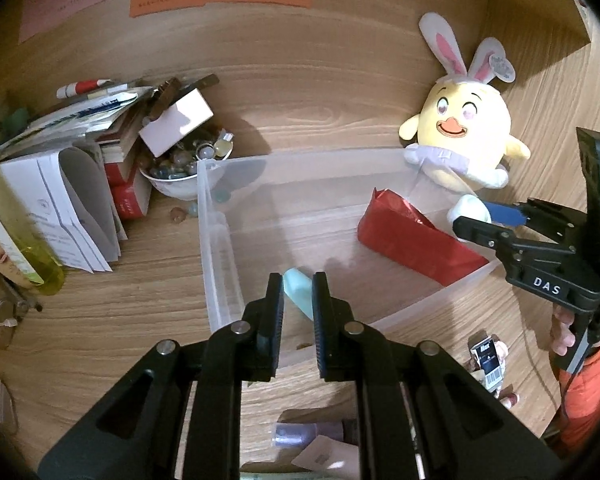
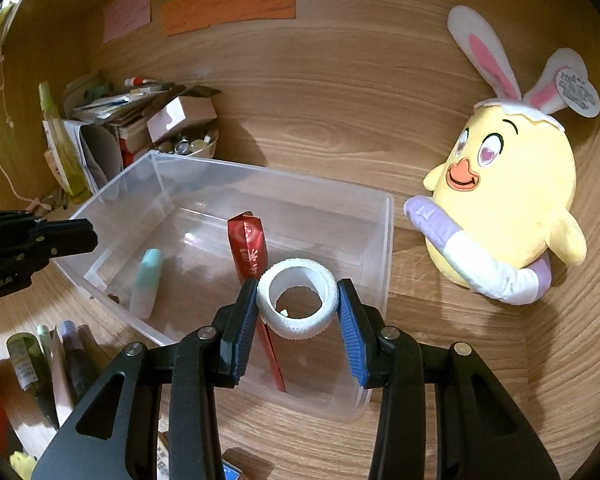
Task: Organize objects
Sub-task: 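Grasp the white tape roll with the right gripper and drop it into the box, then move the left gripper to the green glass bottle and grasp it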
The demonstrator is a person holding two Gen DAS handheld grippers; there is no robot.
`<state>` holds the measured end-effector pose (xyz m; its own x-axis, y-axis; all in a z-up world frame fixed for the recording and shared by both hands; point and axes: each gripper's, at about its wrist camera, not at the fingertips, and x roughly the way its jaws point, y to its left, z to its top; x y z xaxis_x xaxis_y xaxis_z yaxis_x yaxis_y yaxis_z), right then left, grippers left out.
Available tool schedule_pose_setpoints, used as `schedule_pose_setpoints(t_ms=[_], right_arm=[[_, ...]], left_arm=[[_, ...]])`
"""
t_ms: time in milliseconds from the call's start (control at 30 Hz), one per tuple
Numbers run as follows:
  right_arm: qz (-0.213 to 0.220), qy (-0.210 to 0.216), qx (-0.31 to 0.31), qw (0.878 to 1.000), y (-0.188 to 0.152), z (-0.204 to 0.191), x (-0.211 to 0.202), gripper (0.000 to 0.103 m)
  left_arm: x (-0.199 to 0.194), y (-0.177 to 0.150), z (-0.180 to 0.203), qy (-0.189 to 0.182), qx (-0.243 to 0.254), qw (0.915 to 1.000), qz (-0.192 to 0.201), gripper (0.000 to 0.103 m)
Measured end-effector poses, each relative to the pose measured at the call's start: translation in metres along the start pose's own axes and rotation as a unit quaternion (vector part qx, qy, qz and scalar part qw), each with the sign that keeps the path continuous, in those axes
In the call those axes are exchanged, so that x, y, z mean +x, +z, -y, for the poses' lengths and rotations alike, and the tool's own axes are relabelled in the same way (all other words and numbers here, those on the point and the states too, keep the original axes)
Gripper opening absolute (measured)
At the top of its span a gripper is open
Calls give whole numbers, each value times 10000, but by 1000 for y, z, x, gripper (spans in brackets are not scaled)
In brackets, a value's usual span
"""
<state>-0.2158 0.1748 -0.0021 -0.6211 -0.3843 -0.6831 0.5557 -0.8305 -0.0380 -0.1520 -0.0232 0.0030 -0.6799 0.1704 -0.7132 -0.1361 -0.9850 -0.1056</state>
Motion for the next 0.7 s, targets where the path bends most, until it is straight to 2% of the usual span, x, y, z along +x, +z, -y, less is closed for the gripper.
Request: schedule_pose_setpoints(t_ms=[133,233,300,433,567,700], right_arm=[[-5,-15,-37,10000,0,-1,-1,40],[42,-39,-64,10000,0,-2,-3,49],[74,-70,-93,9999,1,-3,-5,51],[132,-77,-152,9998,1,-6,-10,54],[245,-79,-214,9994,0,-10,-21,64],[368,-47,-279,9989,-2,-14,-34,67]], left_arm=[[-1,-1,0,-4,-11,10000,17,12],[-3,-2,1,-22,0,10000,17,16],[-5,-3,2,4,12,10000,52,25],[-12,-6,5,9,39,9999,123,35],[-22,-10,7,35,59,9997,235,51],[-33,-14,7,33,78,9995,314,58]])
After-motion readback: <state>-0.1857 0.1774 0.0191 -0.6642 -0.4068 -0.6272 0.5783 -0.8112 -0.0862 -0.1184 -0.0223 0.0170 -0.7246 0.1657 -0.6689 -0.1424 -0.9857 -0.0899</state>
